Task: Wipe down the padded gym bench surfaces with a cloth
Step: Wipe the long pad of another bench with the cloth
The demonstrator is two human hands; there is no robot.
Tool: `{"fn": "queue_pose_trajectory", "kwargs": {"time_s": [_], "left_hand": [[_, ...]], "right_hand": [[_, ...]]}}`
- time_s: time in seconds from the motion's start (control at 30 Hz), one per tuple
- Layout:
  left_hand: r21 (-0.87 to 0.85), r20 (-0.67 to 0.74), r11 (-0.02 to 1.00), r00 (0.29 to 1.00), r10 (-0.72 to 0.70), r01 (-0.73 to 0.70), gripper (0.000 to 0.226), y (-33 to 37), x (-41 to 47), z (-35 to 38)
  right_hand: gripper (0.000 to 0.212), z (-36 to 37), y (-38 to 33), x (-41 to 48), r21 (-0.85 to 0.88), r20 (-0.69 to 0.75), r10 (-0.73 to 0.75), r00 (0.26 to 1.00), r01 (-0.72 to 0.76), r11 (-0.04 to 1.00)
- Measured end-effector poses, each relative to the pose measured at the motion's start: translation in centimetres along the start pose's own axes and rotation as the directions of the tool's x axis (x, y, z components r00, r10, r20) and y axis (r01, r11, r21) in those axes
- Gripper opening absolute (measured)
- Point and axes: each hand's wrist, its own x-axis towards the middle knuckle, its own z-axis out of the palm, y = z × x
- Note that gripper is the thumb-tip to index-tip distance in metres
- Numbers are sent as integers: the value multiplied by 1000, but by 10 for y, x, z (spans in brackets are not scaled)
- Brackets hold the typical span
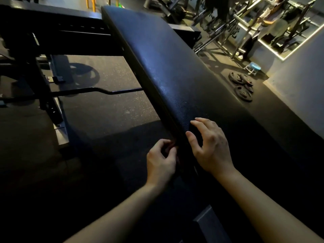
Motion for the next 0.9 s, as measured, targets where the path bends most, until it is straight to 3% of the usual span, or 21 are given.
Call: {"fn": "queue_pose_trajectory", "kwargs": {"time_s": [0.13,0.23,0.4,0.57,0.7,0.9], "left_hand": [[47,-219,999,976,-4,14,13,10,84,-9],[-5,-276,1000,961,-22,22,13,13,92,-6],[-46,-10,999,1000,7,-8,15,3,0,3],[33,-172,998,984,52,-47,11,17,107,-17],[-21,-173,999,985,28,-33,7,10,76,-9],[-70,122,996,990,67,-59,20,3,-55,12]], "right_hand": [[47,0,0,-1,9,-3,0,1000,0,1000],[45,0,2,0,0,-3,-2,1000,2,1000],[45,1,2,0,-1,-11,0,1000,0,1000],[43,-1,1,1,11,10,16,1000,-16,1000],[41,-2,1,1,19,7,12,1000,-12,1000],[38,-5,4,2,67,49,17,999,-20,998]]}}
